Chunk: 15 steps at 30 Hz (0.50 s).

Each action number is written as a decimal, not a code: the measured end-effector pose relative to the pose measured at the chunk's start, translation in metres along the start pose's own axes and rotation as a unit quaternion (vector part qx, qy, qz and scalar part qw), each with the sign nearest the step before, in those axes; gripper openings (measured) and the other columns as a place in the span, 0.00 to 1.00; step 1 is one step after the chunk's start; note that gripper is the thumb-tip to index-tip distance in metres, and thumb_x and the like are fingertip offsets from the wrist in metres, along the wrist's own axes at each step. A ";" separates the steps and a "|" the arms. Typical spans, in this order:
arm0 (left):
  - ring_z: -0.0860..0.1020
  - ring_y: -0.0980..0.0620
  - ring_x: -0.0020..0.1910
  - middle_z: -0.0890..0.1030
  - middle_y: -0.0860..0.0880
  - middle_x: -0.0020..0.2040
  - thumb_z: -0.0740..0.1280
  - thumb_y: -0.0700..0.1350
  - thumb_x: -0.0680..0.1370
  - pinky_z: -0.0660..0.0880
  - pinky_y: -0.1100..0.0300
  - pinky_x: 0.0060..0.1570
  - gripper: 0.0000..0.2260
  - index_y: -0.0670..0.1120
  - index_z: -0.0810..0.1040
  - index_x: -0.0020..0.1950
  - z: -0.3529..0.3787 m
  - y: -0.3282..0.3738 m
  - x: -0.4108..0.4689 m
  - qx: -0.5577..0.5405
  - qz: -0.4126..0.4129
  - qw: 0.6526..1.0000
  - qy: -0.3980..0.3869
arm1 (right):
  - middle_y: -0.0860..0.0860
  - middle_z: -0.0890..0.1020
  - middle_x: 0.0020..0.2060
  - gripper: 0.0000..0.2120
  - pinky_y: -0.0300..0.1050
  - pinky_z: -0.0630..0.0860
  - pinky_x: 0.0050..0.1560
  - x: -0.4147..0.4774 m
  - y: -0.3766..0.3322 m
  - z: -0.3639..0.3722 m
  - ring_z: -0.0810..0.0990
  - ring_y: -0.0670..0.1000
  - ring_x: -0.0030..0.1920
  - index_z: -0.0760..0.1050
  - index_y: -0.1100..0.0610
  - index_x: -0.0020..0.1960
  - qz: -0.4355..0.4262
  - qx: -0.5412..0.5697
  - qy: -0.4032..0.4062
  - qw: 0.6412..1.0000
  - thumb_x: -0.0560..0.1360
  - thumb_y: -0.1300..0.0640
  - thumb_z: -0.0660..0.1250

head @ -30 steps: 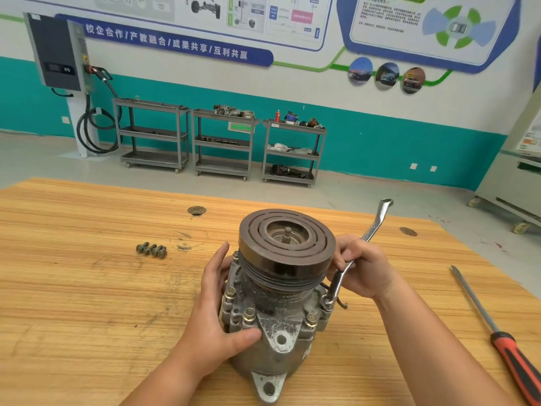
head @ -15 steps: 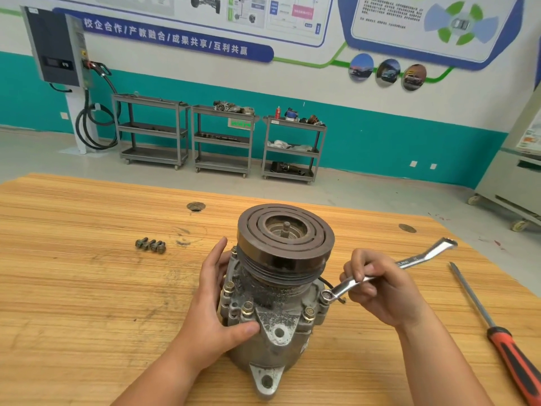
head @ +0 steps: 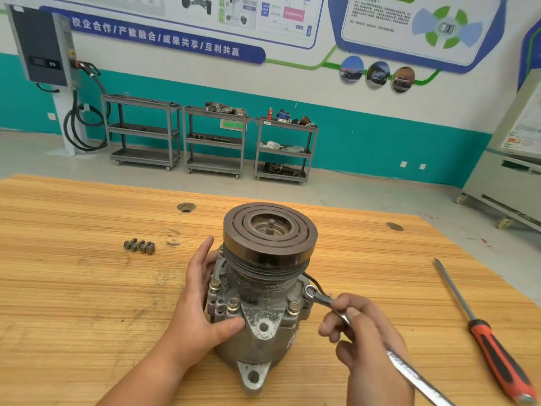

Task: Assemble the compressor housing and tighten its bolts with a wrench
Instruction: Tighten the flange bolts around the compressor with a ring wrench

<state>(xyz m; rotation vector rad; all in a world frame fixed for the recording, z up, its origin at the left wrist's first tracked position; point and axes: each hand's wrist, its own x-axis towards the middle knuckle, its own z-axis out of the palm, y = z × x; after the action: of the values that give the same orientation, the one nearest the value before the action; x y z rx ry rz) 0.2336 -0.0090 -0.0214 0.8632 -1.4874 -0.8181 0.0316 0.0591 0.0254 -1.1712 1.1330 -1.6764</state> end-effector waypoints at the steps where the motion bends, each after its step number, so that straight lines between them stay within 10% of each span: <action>1: 0.68 0.71 0.64 0.67 0.59 0.67 0.71 0.76 0.53 0.67 0.77 0.55 0.56 0.58 0.52 0.75 0.000 0.000 0.000 0.002 0.000 1.000 0.000 | 0.59 0.78 0.24 0.16 0.31 0.59 0.18 -0.001 -0.002 0.001 0.71 0.44 0.22 0.77 0.61 0.35 -0.004 0.012 0.003 1.000 0.75 0.72 0.57; 7: 0.67 0.72 0.64 0.68 0.72 0.63 0.71 0.76 0.54 0.66 0.78 0.55 0.57 0.57 0.52 0.75 -0.001 -0.001 0.001 0.002 0.009 1.000 -0.001 | 0.57 0.77 0.23 0.16 0.31 0.62 0.22 0.026 -0.016 -0.015 0.69 0.45 0.23 0.84 0.54 0.38 -0.067 0.104 -0.015 0.992 0.63 0.61 0.57; 15: 0.68 0.69 0.65 0.67 0.58 0.68 0.72 0.75 0.53 0.67 0.76 0.56 0.57 0.59 0.51 0.75 -0.001 -0.002 0.001 0.005 0.000 1.000 0.004 | 0.53 0.69 0.16 0.18 0.36 0.62 0.25 0.093 -0.003 -0.027 0.59 0.48 0.20 0.79 0.60 0.29 0.087 0.137 -0.216 0.963 0.49 0.47 0.76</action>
<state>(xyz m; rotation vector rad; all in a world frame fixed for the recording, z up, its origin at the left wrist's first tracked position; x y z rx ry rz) 0.2342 -0.0114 -0.0226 0.8726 -1.4854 -0.8073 -0.0193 -0.0204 0.0474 -1.1485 0.6835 -1.3083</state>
